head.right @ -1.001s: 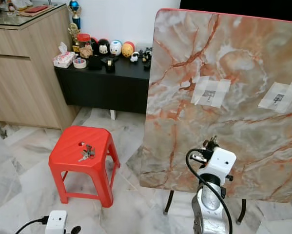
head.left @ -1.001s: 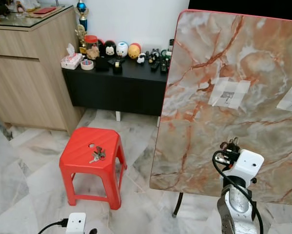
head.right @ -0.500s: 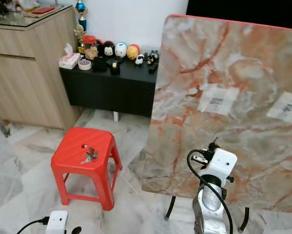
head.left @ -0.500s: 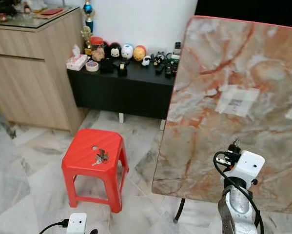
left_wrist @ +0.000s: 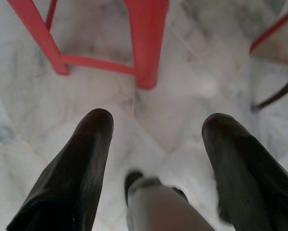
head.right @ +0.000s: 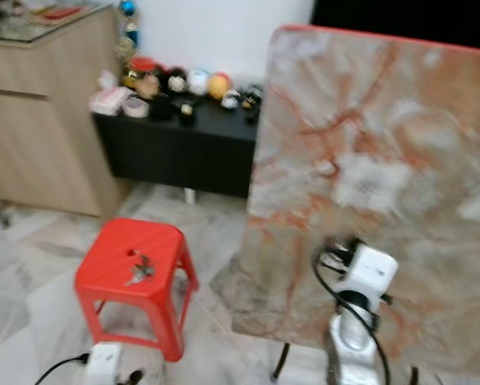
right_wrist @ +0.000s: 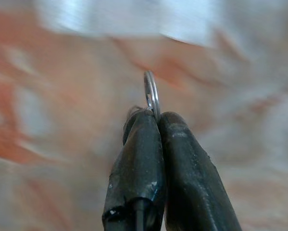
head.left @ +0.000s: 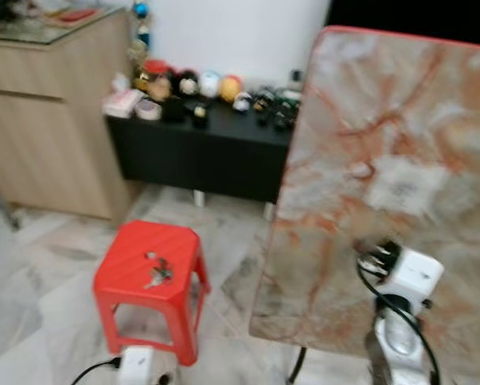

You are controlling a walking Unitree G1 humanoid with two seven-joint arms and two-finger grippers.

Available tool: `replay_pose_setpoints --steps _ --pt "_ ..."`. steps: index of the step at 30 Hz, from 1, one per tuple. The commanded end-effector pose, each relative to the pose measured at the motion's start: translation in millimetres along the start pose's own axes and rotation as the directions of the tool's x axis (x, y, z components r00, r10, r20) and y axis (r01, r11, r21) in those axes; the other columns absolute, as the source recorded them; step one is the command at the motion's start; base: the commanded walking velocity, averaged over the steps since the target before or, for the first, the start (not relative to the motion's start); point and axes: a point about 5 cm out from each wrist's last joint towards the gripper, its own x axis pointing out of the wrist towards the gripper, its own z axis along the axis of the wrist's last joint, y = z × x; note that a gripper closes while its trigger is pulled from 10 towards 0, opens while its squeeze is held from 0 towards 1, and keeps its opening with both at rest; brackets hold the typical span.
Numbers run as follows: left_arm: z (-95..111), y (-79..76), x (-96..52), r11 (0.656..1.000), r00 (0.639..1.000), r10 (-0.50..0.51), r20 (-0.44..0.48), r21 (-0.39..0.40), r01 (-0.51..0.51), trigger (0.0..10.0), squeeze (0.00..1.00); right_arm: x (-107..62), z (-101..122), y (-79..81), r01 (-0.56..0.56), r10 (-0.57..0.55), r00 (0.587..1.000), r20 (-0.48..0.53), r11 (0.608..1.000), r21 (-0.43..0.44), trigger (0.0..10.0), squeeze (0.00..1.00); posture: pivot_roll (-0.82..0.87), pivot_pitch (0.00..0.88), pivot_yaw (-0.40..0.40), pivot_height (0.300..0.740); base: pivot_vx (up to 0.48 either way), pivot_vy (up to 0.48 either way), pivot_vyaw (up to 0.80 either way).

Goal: Hang keys on a hook

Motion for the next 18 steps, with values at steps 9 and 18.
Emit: replay_pose_setpoints --steps 9,18 --pt "-13.8 9.5 -5.3 1.000 0.999 0.020 -0.048 0.024 -0.019 10.0 0.00 1.2 9.2 5.4 0.028 -0.029 0.998 0.053 1.000 0.003 10.0 0.00 0.02 0.001 -0.097 0.729 0.000 0.000 0.00" --pt "-14.3 9.5 -5.4 0.999 0.999 0.022 -0.049 0.025 -0.021 10.0 0.00 5.0 22.2 -9.7 0.149 -0.139 0.981 0.136 0.987 -0.061 10.0 0.00 0.02 0.000 -0.097 0.729 0.000 0.000 0.00"
